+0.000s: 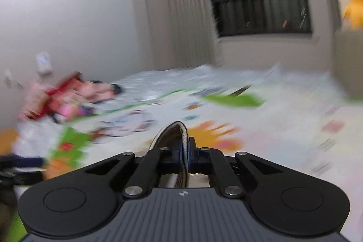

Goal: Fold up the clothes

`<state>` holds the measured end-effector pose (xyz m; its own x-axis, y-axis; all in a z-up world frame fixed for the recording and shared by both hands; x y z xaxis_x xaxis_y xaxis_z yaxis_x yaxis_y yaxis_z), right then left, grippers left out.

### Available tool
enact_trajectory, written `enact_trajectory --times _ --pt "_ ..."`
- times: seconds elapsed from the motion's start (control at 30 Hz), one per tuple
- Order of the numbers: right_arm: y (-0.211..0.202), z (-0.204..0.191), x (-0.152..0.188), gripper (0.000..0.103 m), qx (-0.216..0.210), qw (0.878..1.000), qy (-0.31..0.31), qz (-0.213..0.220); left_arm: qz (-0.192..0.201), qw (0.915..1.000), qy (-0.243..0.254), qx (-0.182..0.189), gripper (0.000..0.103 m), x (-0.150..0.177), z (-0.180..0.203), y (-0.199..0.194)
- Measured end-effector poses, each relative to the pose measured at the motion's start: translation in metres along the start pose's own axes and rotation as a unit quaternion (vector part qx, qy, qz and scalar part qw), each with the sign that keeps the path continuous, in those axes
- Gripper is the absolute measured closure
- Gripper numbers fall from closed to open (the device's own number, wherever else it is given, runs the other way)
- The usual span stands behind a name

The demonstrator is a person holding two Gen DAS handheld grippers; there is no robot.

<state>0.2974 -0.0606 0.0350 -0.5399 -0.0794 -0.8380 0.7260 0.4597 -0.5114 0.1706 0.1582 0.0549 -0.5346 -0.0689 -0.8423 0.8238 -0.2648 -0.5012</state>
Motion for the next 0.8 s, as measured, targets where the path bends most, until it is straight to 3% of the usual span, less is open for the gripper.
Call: enact_trajectory --times 0.07,0.4,0.53,0.57,0.67,0.8 --pt "0.002 0.024 0.008 0.099 0.020 1.000 0.003 -0.012 -0.008 0.9999 -0.007 0.007 0.015 0.002 0.001 0.008" --pt "0.011 0.143 0.048 0.098 0.121 0.990 0.019 -0.073 -0.084 0.9945 -0.003 0.063 0.009 0.032 0.045 0.058" --pt "0.010 0.172 0.071 0.091 0.121 0.985 0.075 -0.100 -0.098 0.9917 -0.002 0.083 0.008 0.035 0.061 0.071" --pt "0.007 0.178 0.077 0.085 0.124 0.983 0.089 -0.103 -0.099 0.9910 -0.002 0.089 0.008 0.033 0.065 0.074" --pt "-0.016 0.191 0.086 0.074 0.168 0.977 0.092 -0.096 -0.103 0.9897 0.001 0.100 0.007 0.030 0.074 0.090" --pt "-0.050 0.181 0.075 0.073 0.165 0.981 0.100 -0.038 -0.109 0.9885 -0.005 0.104 0.007 0.027 0.083 0.120"
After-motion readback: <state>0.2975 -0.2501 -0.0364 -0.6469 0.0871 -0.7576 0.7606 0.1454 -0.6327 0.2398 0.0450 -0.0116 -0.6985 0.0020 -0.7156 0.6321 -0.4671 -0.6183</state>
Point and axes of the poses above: each gripper's, at about its wrist camera, not at the fingertips, and y roughly the way its jaws point, z to its right, x to its underside, the point moved 8 cm from there along y, roughly the way its jaws point, and after that the axes turned 8 degrees about -z, right-handed, at the moved point
